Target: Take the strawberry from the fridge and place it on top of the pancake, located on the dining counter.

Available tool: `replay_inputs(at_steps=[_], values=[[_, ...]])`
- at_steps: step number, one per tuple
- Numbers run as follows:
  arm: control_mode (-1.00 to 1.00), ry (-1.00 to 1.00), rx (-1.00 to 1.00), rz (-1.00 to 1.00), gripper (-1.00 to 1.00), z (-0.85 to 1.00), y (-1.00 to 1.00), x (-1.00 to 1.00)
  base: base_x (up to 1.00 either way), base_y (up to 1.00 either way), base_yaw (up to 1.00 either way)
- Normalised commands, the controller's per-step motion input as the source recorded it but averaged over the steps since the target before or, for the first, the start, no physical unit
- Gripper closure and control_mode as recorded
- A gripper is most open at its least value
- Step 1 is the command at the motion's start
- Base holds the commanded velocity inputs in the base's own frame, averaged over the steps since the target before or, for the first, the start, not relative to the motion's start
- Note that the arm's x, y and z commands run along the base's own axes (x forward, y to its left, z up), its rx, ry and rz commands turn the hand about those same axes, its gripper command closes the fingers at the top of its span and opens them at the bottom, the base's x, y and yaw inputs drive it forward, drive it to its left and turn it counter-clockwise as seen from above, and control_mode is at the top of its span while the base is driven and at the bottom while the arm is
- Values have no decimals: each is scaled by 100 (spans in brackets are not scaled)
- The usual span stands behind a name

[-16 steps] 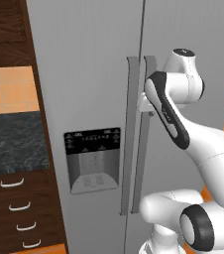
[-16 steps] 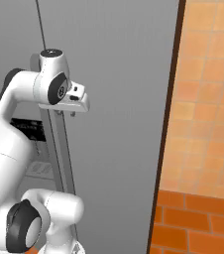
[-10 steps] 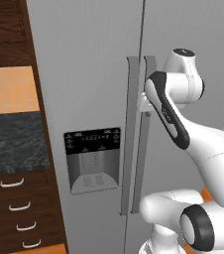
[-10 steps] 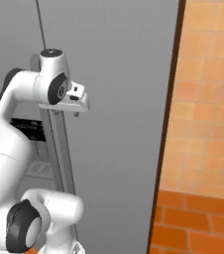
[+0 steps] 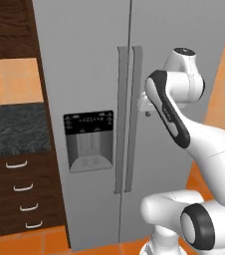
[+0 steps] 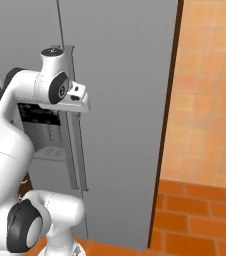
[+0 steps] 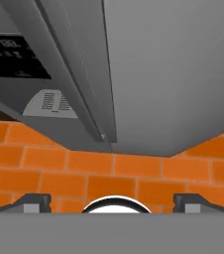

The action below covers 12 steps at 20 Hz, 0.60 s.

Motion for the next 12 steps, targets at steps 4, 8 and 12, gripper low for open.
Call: replay_inputs(at_steps=[4, 8, 12], values=[[100, 0, 0, 0, -100, 0, 0, 0, -44, 10, 0], [100, 0, 0, 0, -100, 0, 0, 0, -4, 37, 0], [100, 0, 0, 0, -100, 0, 0, 0, 0, 35, 0]])
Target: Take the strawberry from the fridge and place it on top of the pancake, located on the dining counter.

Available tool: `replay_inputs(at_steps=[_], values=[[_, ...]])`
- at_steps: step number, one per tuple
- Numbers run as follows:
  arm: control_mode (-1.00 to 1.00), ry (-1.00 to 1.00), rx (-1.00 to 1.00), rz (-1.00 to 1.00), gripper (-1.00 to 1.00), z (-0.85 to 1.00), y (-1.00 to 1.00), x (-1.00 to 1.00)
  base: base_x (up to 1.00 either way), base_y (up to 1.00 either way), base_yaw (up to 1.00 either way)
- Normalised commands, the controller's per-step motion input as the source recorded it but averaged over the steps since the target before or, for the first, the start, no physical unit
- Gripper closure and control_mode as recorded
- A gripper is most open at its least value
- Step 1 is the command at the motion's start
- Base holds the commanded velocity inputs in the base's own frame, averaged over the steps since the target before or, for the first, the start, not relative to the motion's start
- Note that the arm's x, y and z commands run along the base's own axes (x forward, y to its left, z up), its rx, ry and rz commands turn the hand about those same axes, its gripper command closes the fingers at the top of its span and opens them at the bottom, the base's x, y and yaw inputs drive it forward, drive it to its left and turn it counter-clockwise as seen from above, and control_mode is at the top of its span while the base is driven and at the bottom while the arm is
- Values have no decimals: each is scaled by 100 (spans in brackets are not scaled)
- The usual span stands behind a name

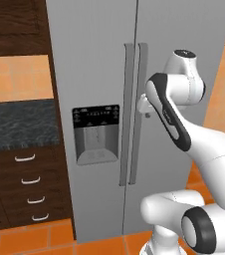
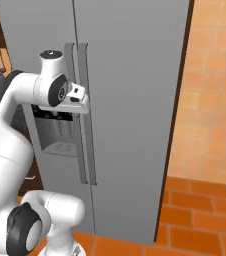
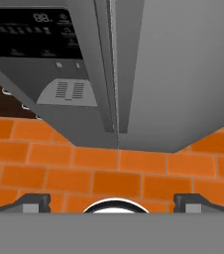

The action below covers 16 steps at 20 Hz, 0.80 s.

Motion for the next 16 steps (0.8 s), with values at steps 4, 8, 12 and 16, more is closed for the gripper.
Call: replay_inputs(at_steps=[4, 8, 12, 16], values=[[100, 0, 0, 0, -100, 0, 0, 0, -10, 3, -2], [100, 0, 0, 0, -100, 0, 0, 0, -38, 0, -6], [100, 0, 0, 0, -100, 0, 0, 0, -50, 0, -6], [100, 0, 0, 0, -100, 0, 0, 0, -42, 0, -4]])
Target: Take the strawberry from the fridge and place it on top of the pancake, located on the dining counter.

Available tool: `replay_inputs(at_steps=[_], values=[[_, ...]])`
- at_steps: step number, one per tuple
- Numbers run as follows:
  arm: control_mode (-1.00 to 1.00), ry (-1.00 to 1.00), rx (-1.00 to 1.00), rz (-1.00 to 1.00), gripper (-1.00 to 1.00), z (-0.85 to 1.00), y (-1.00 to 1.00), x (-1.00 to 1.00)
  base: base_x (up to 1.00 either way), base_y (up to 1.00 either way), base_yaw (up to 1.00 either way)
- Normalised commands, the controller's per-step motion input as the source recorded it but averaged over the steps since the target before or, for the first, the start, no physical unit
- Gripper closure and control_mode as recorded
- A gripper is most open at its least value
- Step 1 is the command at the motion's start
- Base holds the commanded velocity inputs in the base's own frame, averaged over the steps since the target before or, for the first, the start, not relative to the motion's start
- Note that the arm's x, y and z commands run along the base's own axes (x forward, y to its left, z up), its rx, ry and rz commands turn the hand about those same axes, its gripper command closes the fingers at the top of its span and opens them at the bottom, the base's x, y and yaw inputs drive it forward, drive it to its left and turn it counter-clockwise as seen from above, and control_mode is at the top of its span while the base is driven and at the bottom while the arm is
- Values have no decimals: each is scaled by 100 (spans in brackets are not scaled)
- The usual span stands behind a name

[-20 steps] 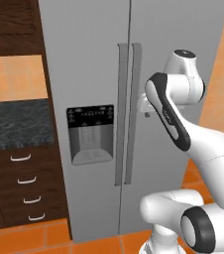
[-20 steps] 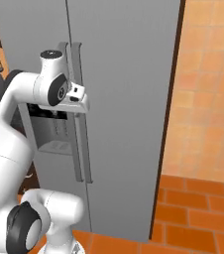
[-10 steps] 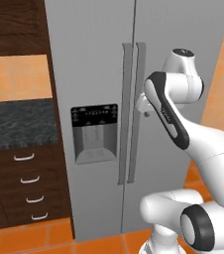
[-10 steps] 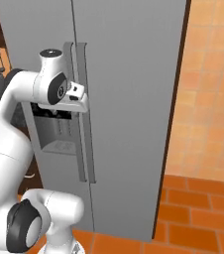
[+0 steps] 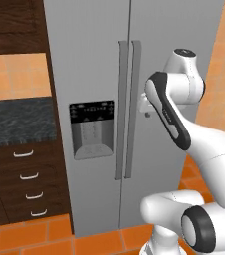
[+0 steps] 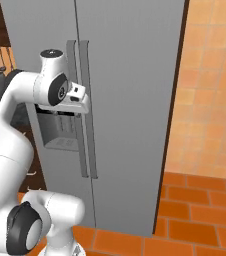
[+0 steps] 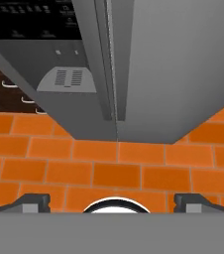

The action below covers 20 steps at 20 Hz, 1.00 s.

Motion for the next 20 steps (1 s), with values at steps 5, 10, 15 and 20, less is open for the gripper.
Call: replay_inputs(at_steps=[5, 10, 15, 20], values=[[-100, -4, 0, 0, -100, -4, 0, 4, -1, 0, 0], [-100, -29, 0, 0, -100, -28, 0, 66, 0, 0, 0], [-100, -32, -1, 1, -100, -44, -3, 80, 0, 0, 0], [-100, -3, -1, 0, -100, -22, 0, 65, 0, 0, 0]])
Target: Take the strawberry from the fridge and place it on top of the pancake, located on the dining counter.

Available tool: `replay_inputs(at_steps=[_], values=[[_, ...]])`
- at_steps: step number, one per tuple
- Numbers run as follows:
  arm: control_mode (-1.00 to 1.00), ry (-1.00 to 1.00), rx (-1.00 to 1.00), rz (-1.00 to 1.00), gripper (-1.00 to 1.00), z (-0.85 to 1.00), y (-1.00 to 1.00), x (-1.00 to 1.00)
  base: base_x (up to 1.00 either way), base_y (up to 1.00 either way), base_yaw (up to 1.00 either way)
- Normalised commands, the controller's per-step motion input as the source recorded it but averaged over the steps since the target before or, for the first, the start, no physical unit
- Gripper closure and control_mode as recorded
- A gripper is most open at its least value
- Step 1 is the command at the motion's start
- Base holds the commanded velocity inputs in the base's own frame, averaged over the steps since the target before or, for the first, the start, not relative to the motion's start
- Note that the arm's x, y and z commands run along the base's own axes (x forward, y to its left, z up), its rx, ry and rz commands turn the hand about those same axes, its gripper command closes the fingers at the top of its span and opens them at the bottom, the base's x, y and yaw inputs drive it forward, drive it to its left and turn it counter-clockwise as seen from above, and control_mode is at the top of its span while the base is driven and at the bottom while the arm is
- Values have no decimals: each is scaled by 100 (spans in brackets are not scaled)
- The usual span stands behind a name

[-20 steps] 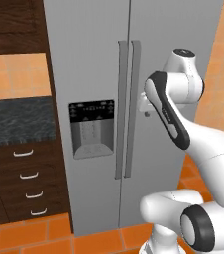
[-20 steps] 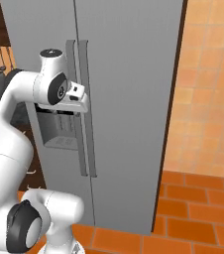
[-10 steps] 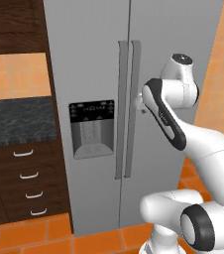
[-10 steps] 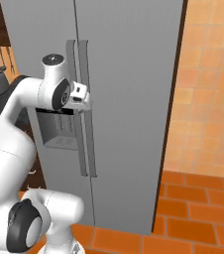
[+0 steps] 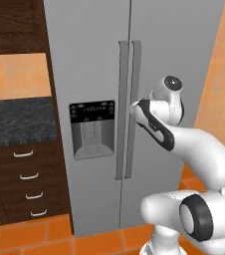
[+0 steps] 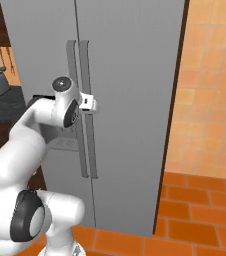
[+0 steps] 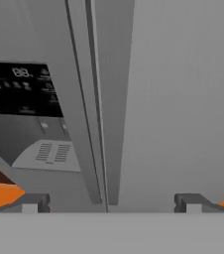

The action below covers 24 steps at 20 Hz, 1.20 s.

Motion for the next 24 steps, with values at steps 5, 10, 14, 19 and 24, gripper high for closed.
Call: replay_inputs(at_steps=[5, 10, 14, 19, 24], values=[[-100, -1, 0, -2, -100, -18, 0, 59, 0, 0, 0], [-100, 0, 1, 0, -100, -3, 0, 49, 0, 0, 0], [-100, -3, 0, 0, -100, -11, 0, 61, 0, 0, 0], [-100, -1, 0, 0, -100, -19, 0, 67, 0, 0, 0], [-100, -16, 0, 0, -100, -36, 0, 59, 0, 0, 0]])
